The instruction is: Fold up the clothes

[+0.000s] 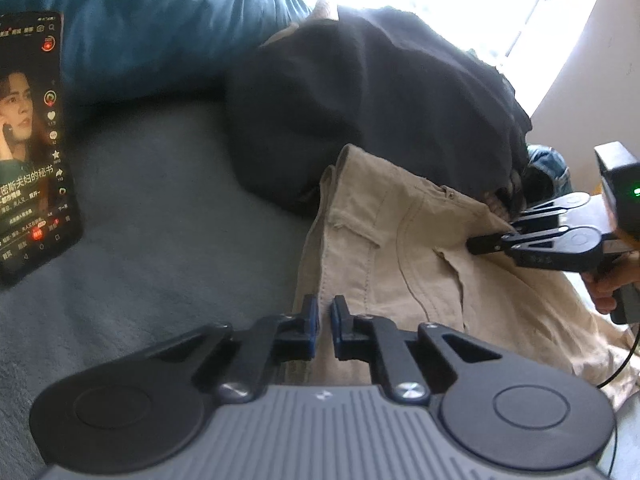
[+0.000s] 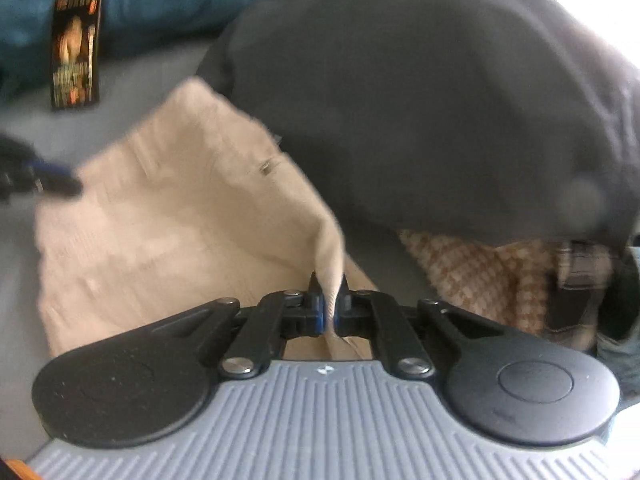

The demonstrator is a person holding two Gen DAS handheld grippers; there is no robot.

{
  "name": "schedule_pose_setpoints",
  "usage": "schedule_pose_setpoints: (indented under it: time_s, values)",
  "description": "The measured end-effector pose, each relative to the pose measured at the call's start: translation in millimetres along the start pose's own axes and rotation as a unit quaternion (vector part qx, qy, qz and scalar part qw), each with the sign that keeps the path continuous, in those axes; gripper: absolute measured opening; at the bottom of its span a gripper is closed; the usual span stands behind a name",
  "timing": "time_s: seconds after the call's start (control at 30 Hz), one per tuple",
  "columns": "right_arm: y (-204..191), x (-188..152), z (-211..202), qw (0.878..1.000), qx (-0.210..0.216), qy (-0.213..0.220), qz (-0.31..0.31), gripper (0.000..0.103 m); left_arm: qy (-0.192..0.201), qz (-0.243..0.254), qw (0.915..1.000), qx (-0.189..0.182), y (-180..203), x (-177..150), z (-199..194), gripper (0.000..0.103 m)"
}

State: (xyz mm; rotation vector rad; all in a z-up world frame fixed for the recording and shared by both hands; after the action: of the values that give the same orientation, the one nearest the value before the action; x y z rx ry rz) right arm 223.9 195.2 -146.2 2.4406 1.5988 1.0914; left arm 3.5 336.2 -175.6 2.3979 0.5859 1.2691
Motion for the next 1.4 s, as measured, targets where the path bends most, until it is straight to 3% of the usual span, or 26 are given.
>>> schedule_pose_setpoints:
  time_s: [0.1,0.17,0.2,0.23,0.3,0.43,0.6,0.77,0.9,1.17,1.27,1.3,1.4]
  values:
    - [-6,-2,14,1.0,0.0,-0.003,0.006,0.007,0.005,0.018,0.9995,0.026,-1,6,-8,0.031]
    - [-1,-2,15,1.0,-0.005,-0.003,0.027,0.011,0.021,0.031,0.9985,0.04,2,14,-18,0.033]
    - [3,-1,12,0.999,-0.011,-0.001,0.039,0.025,0.029,0.04,0.9979,0.041,5,18,-23,0.033]
    - [7,-1,7,0.999,-0.016,0.004,0.047,0.046,0.034,0.052,0.9973,0.04,12,23,-25,0.033]
    - [18,-4,-10,0.998,-0.022,0.026,0.055,0.07,0.039,0.081,0.9954,0.033,27,33,-23,0.033]
    - [36,-23,-47,0.998,-0.027,0.045,0.044,0.078,0.023,0.135,0.9905,-0.005,71,51,7,0.033]
    - [70,-77,-70,0.997,-0.036,0.026,0.056,0.076,-0.024,0.175,0.9841,-0.017,104,59,71,0.033]
    - [100,-118,-67,0.994,-0.053,0.005,0.099,0.062,-0.063,0.186,0.9804,0.013,100,50,119,0.033]
    - [112,-141,-53,0.993,-0.051,-0.006,0.111,0.052,-0.077,0.18,0.9798,0.039,89,41,131,0.031]
    - [113,-163,-32,0.995,0.018,-0.03,0.098,0.046,-0.076,0.214,0.9724,0.054,90,33,132,0.031]
    - [111,-158,-37,0.994,0.031,-0.031,0.098,0.024,-0.074,0.22,0.9709,0.058,89,32,130,0.032]
    - [110,-156,-40,0.995,0.03,-0.027,0.095,0.01,-0.073,0.226,0.9696,0.06,89,31,129,0.032]
    - [110,-146,-49,0.997,-0.003,-0.01,0.076,0.005,-0.073,0.239,0.9659,0.068,93,32,134,0.034]
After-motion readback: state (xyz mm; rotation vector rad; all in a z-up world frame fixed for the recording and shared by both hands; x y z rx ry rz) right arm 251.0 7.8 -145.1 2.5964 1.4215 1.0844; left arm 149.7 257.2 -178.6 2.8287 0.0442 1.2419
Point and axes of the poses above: each gripper's, at about its wrist camera, not at the fingertips, and z roughly the way its jaws point, y to its right, x to its top, the point moved 8 cm from there along z, roughly the way its jaws point, and after that the axes turned 14 degrees about -x, right-handed, at the moved point
